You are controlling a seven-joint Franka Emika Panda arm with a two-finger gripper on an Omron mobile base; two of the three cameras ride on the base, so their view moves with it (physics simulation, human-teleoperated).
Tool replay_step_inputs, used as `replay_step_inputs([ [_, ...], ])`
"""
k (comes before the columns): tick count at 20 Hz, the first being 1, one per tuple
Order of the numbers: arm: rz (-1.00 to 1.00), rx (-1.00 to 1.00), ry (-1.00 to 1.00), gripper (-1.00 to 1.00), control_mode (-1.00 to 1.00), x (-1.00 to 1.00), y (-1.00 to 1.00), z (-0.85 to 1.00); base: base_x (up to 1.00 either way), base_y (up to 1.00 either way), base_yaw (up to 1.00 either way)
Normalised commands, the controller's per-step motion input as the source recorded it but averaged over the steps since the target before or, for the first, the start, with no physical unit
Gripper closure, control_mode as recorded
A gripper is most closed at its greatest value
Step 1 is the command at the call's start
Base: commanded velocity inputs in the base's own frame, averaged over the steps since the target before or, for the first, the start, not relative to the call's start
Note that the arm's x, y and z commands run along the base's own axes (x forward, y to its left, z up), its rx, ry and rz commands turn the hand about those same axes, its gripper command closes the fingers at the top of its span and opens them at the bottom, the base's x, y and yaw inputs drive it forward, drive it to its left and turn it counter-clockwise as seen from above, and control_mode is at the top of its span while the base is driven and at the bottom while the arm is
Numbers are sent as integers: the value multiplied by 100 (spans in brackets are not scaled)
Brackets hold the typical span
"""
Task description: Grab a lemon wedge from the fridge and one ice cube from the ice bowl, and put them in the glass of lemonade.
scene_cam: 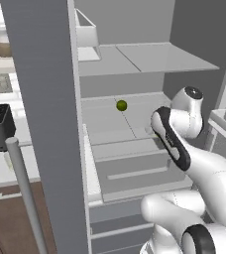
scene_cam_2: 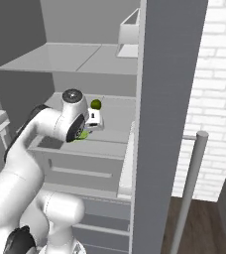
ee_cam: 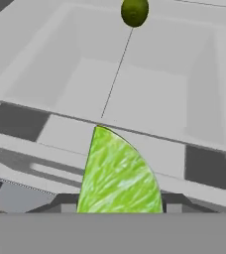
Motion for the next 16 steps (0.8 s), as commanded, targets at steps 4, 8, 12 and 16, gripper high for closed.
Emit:
replay_step_inputs([
  [4,-29,0,0,100,-100,-100,0,86,0,0,0],
  [8,-16,0,0,100,-100,-100,5,77,0,0,0],
  [12,-3,0,-6,100,-100,-100,0,57,0,0,0],
  [16,0,0,-1,100,-100,-99,3,66,0,0,0],
])
